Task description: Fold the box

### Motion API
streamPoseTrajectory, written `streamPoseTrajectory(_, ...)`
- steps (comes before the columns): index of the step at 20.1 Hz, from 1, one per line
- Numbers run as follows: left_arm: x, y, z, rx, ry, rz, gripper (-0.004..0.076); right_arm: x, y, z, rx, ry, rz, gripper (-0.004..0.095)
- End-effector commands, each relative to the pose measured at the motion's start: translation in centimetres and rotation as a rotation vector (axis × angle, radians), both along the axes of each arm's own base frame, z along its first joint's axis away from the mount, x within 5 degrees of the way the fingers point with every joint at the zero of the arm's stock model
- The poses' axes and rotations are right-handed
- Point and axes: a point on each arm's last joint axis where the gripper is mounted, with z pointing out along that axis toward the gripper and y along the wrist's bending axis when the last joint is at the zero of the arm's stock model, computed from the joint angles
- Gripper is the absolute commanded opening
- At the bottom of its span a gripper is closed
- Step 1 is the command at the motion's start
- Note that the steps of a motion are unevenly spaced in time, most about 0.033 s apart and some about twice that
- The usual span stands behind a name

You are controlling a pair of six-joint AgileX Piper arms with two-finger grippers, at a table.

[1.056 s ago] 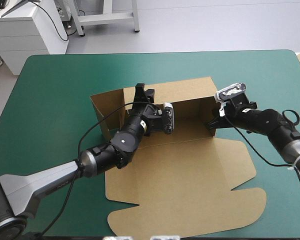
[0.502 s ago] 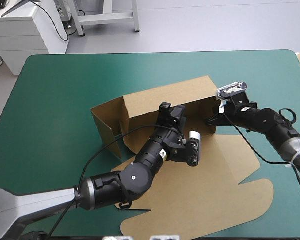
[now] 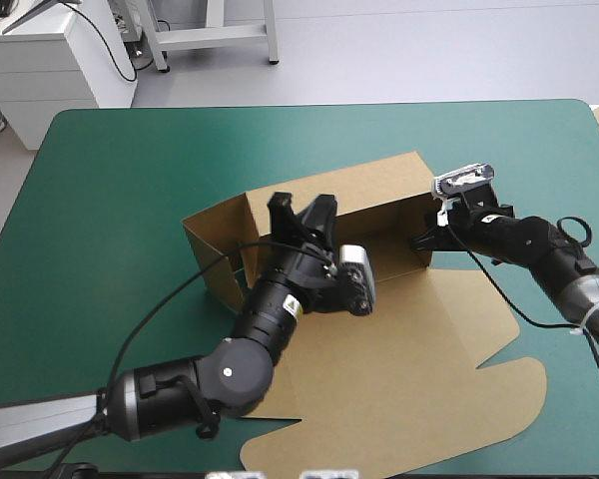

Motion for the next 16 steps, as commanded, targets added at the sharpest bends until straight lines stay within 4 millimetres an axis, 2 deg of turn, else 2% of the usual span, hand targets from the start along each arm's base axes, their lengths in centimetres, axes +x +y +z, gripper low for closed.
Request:
streamPoseTrajectory(1, 1.4, 3.5, 3.8, -0.105, -0.091, 0.096, -0.0001, -0.6, 0.1, 2.0, 0.044, -0.045, -0.017, 0.0000)
streamPoseTrajectory(4, 4.0, 7.2, 5.0, -0.203, -0.008, 0.192, -0.0001, -1.5, 0.1, 3.2, 0.084, -0.053, -0.028, 0.0000)
streamPoseTrajectory(5, 5.4, 9.2, 5.4, -0.263, 0.042, 0.245, -0.0001, -2.0, 0.1, 3.6, 0.102, -0.049, -0.030, 0.0000)
streamPoseTrajectory(8, 7.6, 13.1, 5.6, -0.379, 0.122, 0.360, -0.0001, -3.0, 0.0, 4.6, 0.131, -0.041, -0.043, 0.0000)
streamPoseTrajectory(10, 9.6, 17.1, 5.3, -0.470, 0.166, 0.500, -0.0001, -3.9, -0.3, 5.2, 0.130, -0.003, -0.075, 0.0000)
streamPoseTrajectory(13, 11.0, 20.2, 4.7, -0.601, 0.237, 0.581, -0.0001, -4.4, -0.4, 6.2, 0.090, 0.093, -0.068, 0.0000)
streamPoseTrajectory(16, 11.8, 23.7, 4.4, -0.723, 0.265, 0.690, -0.0001, -4.8, -0.3, 8.8, 0.097, 0.147, -0.069, 0.0000)
